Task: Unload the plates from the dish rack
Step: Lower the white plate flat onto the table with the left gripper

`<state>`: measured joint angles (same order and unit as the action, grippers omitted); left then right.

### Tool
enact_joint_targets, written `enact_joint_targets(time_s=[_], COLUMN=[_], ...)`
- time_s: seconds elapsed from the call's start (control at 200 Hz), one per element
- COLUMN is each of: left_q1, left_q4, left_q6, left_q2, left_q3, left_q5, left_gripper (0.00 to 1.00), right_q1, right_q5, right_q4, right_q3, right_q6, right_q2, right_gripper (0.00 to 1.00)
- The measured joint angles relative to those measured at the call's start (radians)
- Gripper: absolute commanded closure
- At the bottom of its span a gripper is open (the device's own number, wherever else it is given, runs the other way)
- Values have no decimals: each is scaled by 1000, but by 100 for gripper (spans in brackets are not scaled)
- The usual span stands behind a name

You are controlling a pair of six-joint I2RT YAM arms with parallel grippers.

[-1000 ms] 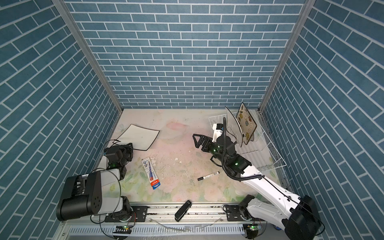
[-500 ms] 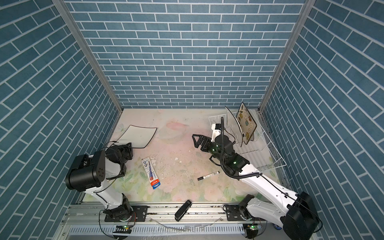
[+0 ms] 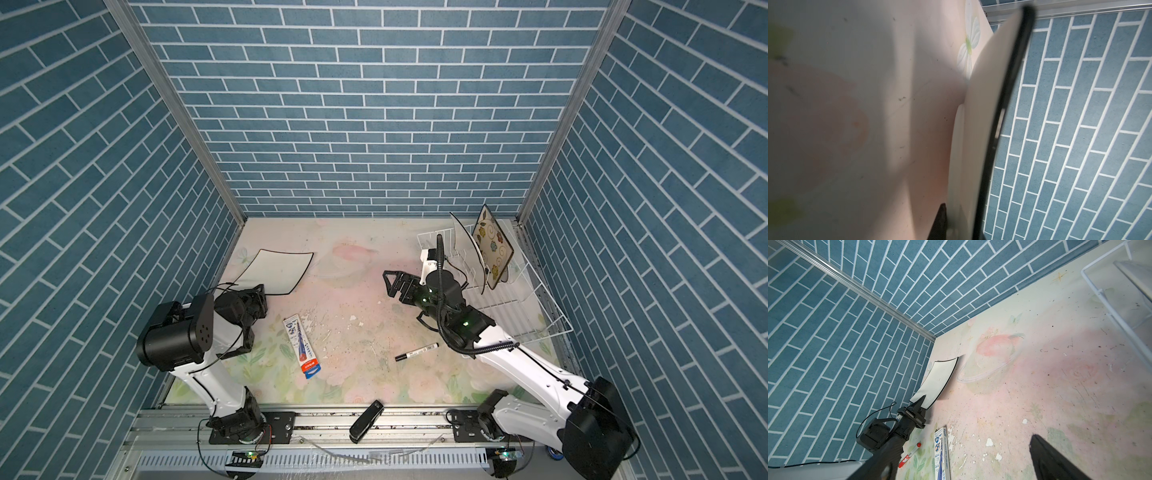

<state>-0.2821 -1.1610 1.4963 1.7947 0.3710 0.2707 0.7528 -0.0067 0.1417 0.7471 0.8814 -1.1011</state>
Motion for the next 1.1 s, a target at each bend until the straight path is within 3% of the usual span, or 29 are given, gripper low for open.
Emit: enact_joint_targets(time_s=[0.27,0.365,0.62,1.1], left_q1=[0,0,-1,-1], left_q4=[71,79,47,103], left_q6=[-40,-45,-44,-47], left_q2=[-43,-51,-63,-97], left_q3=[9,16,36,36], left_q5=[-15,-15,-7,4], left_gripper=[84,71,48,36], right_q1=[0,0,0,0], right_q5=[2,2,5,15], right_q4=[-1,-1,-3,-9], right_q3=[0,0,0,0], right_q6=[0,0,0,0], right_q2=[3,3,23,39], right_gripper=[3,3,3,3])
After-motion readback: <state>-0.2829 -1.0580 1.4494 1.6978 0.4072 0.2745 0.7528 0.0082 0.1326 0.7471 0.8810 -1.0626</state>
